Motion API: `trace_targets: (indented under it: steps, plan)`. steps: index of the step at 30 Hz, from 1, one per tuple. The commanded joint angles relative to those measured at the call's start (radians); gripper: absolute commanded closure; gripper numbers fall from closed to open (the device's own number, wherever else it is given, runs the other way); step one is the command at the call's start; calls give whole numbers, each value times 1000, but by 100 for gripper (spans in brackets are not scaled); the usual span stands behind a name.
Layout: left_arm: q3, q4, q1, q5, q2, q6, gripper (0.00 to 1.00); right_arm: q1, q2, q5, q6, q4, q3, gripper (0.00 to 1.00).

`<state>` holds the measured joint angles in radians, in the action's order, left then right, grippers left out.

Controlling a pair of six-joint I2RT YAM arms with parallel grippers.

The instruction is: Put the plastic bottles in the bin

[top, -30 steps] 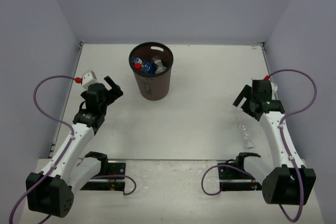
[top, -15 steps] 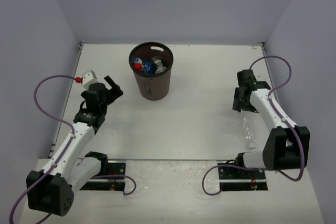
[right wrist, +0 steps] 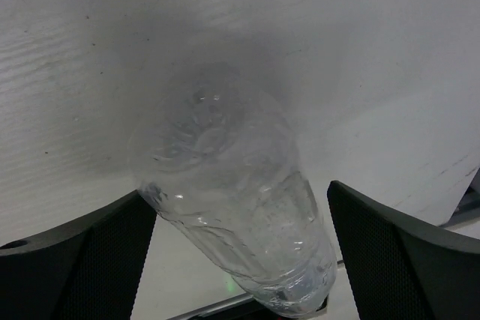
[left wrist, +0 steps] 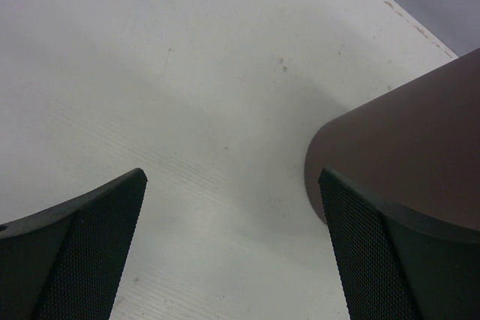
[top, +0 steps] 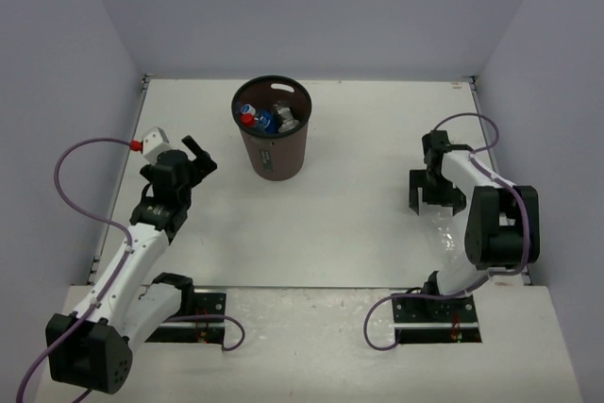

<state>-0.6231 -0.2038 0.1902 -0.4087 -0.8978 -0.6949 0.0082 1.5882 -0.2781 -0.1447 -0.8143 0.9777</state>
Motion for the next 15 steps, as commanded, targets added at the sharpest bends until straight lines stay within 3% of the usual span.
trace_targets:
  steps: [1,3,4,6,9,12,15]
  plan:
    - [3,-3,-8,-57,30,5,0,-4,40,-44,-6,18,12,8]
    - [3,-7,-8,-64,37,5,0,-4,49,-57,-14,14,20,16]
    - [2,-11,-9,-70,44,5,0,-4,49,-62,-19,14,23,25]
    - [4,-14,-8,-73,54,4,0,-4,42,-70,-35,5,38,54]
    - [11,-5,-8,-66,66,5,0,-4,10,-14,-39,-25,72,85]
    - [13,3,-8,-46,63,6,0,5,-48,70,-20,-37,141,95]
    - [10,-4,-9,-42,59,7,0,31,-142,205,10,6,187,96]
